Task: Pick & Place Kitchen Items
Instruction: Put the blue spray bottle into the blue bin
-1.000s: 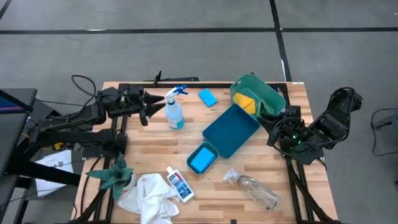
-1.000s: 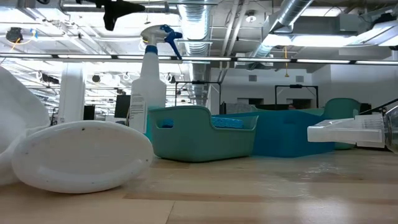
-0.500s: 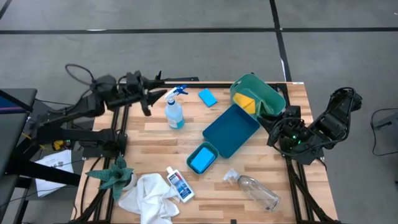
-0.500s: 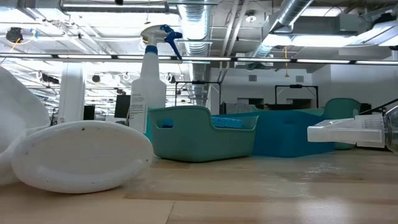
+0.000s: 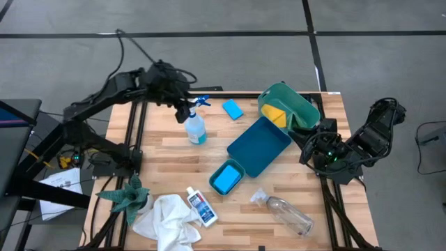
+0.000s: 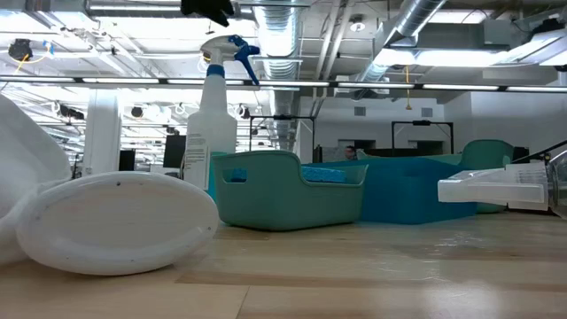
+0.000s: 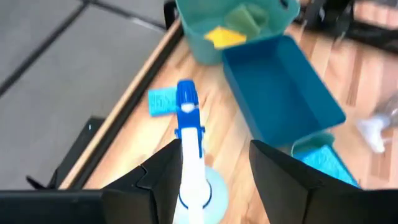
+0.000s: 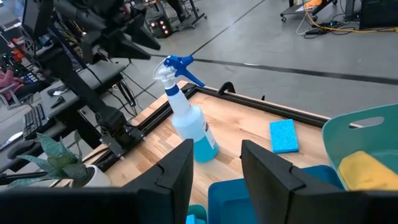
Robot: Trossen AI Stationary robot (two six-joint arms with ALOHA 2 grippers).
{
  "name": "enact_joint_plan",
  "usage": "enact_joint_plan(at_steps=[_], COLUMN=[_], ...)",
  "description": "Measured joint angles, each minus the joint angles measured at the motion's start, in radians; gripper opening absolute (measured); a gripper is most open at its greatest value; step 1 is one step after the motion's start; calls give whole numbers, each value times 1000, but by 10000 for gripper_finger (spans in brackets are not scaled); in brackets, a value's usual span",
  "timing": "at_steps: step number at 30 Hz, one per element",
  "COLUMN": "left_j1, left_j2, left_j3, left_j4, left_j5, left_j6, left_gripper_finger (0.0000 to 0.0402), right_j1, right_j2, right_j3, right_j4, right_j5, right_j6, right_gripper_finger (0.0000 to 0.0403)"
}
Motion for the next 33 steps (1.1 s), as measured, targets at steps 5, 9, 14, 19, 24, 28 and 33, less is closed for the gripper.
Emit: enact_joint_plan(at_steps=[5,9,14,19,24,28,33], left_j1=[22,32,45,57,52,56,56], left_j2=[42,57,57,61,106,134,142], left_j3=[13,13,13,13,11,11,11], left_j4=[-66,-75,-42,-21,6,5,7], left_j5=[16,15,13,29,29,33,30], left_j6=[-5,-6,-7,-6,10,37,45], left_gripper_finger=[204,223,231,223,217,210,192], right_j1=[0,0,0,0,0,0,2], right_j2=[0,0,0,0,0,0,0], right_j3=[0,0,0,0,0,0,0], right_j4=[3,-3,-21,-38,-46,-47,-49], right_j5=[0,-2,-3,-3,-3,-7,-29], right_j6=[-16,-19,-18,-17,-16,-16,-8], right_gripper_finger=[127,127,127,127,127,127,127])
